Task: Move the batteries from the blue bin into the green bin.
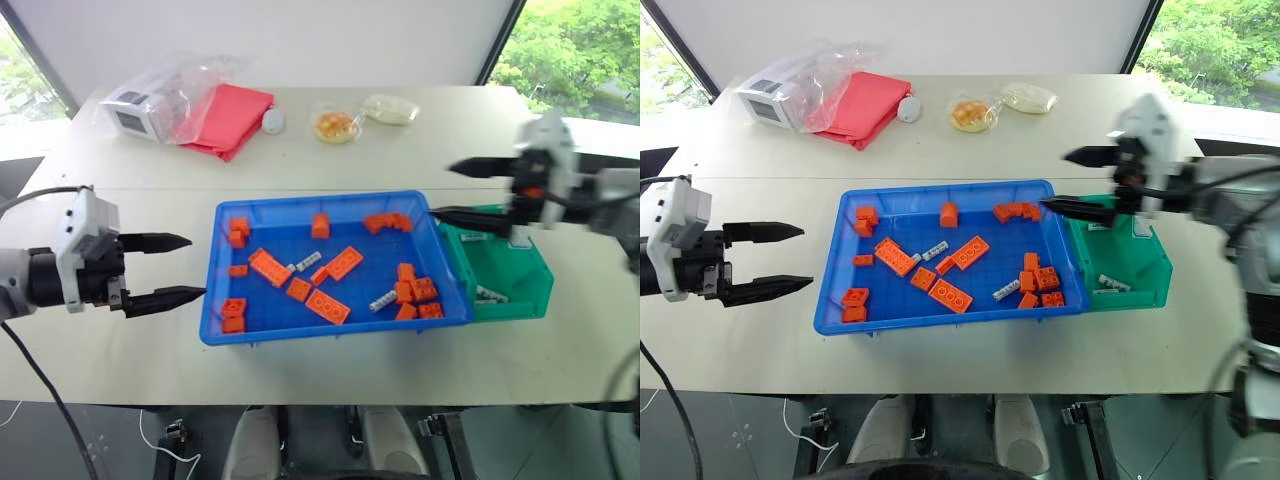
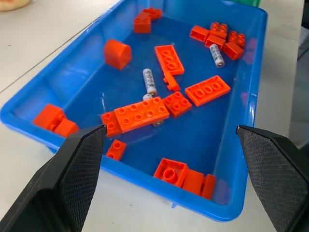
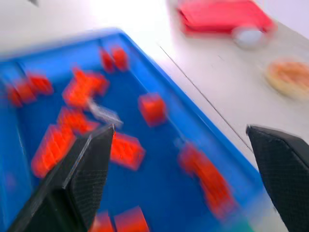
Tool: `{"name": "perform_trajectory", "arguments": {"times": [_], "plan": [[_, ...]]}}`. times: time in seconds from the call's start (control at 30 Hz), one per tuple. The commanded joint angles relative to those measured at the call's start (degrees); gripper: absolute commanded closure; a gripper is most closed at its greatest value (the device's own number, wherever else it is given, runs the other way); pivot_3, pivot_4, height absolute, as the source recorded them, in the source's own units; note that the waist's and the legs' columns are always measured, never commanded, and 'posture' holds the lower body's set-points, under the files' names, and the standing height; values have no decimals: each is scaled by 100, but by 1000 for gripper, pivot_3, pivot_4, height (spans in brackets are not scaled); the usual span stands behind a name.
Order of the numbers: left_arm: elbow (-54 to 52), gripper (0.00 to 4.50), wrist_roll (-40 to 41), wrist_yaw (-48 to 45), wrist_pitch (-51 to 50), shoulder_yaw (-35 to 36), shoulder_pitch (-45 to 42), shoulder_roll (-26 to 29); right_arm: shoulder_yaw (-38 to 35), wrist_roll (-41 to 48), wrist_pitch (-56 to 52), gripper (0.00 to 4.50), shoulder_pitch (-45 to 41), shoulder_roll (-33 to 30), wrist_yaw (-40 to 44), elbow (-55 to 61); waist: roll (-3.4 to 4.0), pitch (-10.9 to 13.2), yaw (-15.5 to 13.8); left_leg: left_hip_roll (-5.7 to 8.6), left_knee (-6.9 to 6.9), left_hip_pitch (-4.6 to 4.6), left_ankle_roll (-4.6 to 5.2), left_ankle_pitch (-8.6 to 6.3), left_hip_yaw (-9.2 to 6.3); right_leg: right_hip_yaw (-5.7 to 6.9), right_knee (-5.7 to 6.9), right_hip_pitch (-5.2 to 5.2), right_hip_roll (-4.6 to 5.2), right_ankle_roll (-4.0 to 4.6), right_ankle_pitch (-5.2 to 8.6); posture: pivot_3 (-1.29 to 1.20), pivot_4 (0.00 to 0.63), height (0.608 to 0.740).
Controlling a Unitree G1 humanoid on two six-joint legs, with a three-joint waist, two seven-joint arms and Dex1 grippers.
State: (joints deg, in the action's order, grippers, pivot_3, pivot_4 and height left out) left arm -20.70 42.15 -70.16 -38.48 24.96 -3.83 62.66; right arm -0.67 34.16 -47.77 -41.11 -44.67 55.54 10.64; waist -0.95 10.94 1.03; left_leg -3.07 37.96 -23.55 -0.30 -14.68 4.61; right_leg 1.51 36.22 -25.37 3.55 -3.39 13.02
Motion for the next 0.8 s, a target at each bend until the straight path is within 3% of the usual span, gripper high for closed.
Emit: {"name": "perform_trajectory", "arguments": {"times": [0.03, 0.13, 0.23, 0.4, 0.53, 0.8], "plan": [[186, 0, -243, -163, 295, -164, -21, 88, 424, -43, -445, 3, -331, 605, -616, 160, 0, 0, -34, 1, 0, -3, 0, 0, 0, 1, 1, 0, 1, 0, 0, 0, 150, 734], [352, 0, -364, -256, 425, -327, -63, 89, 1245, -689, -771, 3, -698, 1553, -1477, -342, -1, -1, -26, 5, 6, -21, 0, 1, 0, 4, 1, -8, 5, 0, -1, 0, 150, 734], [389, 0, -381, -223, 426, -449, -243, 82, 1406, -935, -1121, 3, -886, 2475, -2242, -796, -8, -5, -20, 6, 17, -29, 0, 1, 3, 4, 1, -12, 8, -1, -3, 0, 150, 734], [474, 0, -431, -201, 430, -607, -507, 62, 1625, -1212, -1564, 3, -1046, 3174, -2739, -1056, -7, -4, -21, 8, 17, -40, -2, 3, -5, 10, 6, -16, 8, -9, -7, 0, 150, 734], [472, 0, -399, -152, 402, -698, -670, 5, 1923, -1245, -1683, 3, -1056, 3369, -2640, -923, -7, -5, -10, 8, 17, -39, -2, 3, -9, 13, 7, -17, 5, -16, -12, 0, 150, 734], [370, 0, -517, 39, 495, -992, -804, -272, 2834, -1264, -1686, 3, -739, 3082, -2053, -41, -7, -4, 1, 5, 17, -38, -1, 3, -14, 16, 13, -17, 1, -22, -15, 0, 150, 734]]}}
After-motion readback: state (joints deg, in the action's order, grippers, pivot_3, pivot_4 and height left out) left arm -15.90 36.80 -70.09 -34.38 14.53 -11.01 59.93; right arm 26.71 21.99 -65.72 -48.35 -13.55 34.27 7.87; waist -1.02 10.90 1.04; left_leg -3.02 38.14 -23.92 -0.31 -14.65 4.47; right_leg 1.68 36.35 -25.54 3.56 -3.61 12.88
